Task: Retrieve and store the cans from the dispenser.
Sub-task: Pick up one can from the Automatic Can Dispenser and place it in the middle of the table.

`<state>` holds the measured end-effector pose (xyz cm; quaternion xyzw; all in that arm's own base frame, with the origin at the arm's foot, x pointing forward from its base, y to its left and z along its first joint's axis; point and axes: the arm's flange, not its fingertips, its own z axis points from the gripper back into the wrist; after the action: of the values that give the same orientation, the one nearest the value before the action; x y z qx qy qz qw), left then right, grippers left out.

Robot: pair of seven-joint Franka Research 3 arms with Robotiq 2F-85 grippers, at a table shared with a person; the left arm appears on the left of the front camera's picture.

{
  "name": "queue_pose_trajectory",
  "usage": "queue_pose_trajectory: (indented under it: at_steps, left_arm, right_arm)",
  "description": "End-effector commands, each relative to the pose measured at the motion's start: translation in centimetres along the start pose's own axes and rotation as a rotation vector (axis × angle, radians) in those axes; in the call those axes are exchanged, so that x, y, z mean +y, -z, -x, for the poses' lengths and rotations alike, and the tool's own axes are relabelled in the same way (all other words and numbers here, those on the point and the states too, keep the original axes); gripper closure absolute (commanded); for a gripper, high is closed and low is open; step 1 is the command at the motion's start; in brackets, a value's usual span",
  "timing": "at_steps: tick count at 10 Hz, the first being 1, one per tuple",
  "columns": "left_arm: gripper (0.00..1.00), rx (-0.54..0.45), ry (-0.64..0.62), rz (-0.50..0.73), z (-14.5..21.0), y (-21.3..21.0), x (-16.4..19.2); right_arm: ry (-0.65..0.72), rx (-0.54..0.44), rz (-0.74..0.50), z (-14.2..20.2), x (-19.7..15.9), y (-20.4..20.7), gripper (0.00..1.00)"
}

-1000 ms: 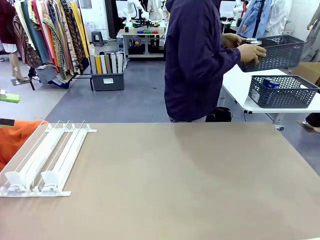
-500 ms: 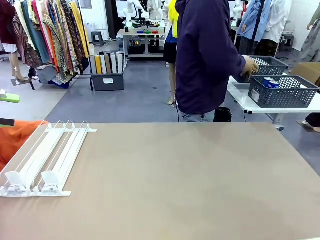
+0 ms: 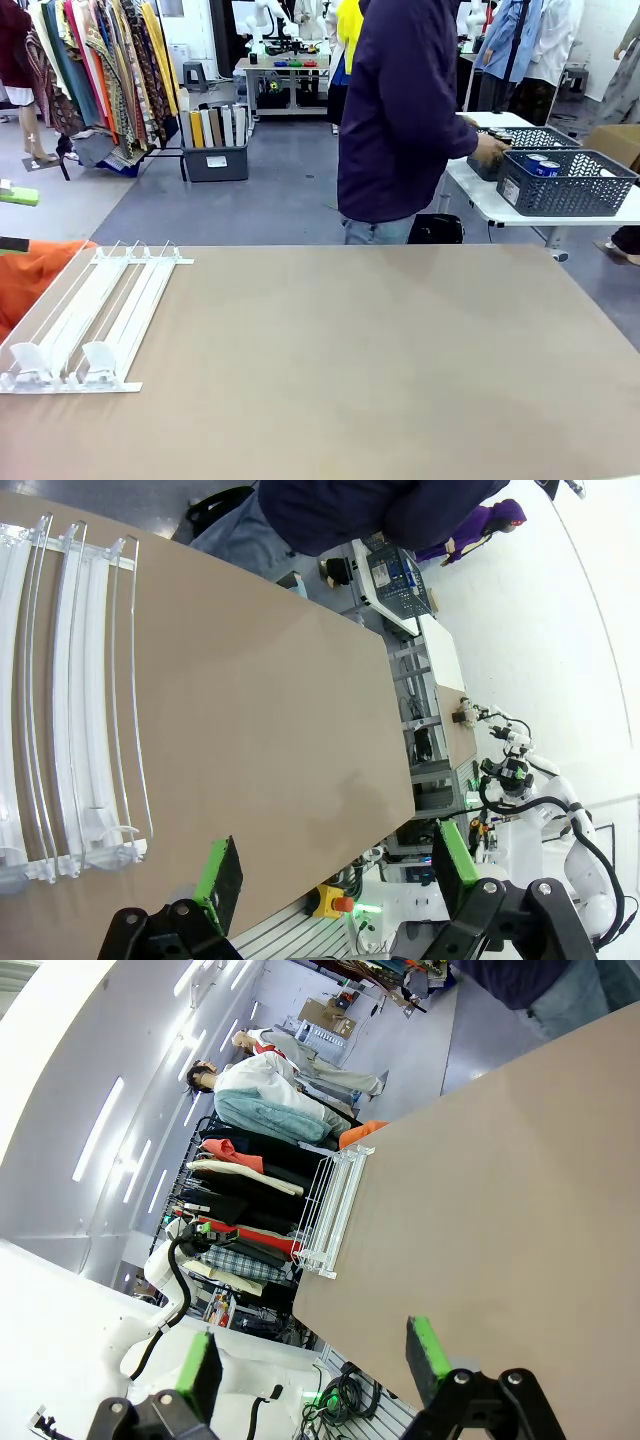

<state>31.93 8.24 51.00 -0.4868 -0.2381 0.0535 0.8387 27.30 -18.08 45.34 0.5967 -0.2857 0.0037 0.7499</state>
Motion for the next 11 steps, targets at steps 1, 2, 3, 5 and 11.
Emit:
queue_pose_trajectory:
  at_steps: [1, 2, 3, 5, 11]
  left_arm:
    - [0.00, -0.005, 0.003, 0.016, -0.10, -0.03, -0.18]
    - [0.00, -0.005, 0.003, 0.016, -0.10, -0.03, -0.18]
    - [0.00, -0.005, 0.003, 0.016, -0.10, -0.03, -0.18]
    - [0.00, -0.005, 0.003, 0.016, -0.10, -0.03, -0.18]
    - [0.00, -0.005, 0.003, 0.016, -0.10, -0.03, -0.18]
  right_arm:
    - [-0.023, -0.024, -0.020, -0.46, 0.20, 0.15, 0.00]
    - [-0.023, -0.024, -0.020, -0.46, 0.20, 0.15, 0.00]
    - [-0.023, -0.024, -0.020, -0.46, 0.20, 0.15, 0.00]
    - [-0.023, -0.024, -0.020, -0.46, 0.20, 0.15, 0.00]
    - [-0.023, -0.024, -0.020, -0.46, 0.20, 0.15, 0.00]
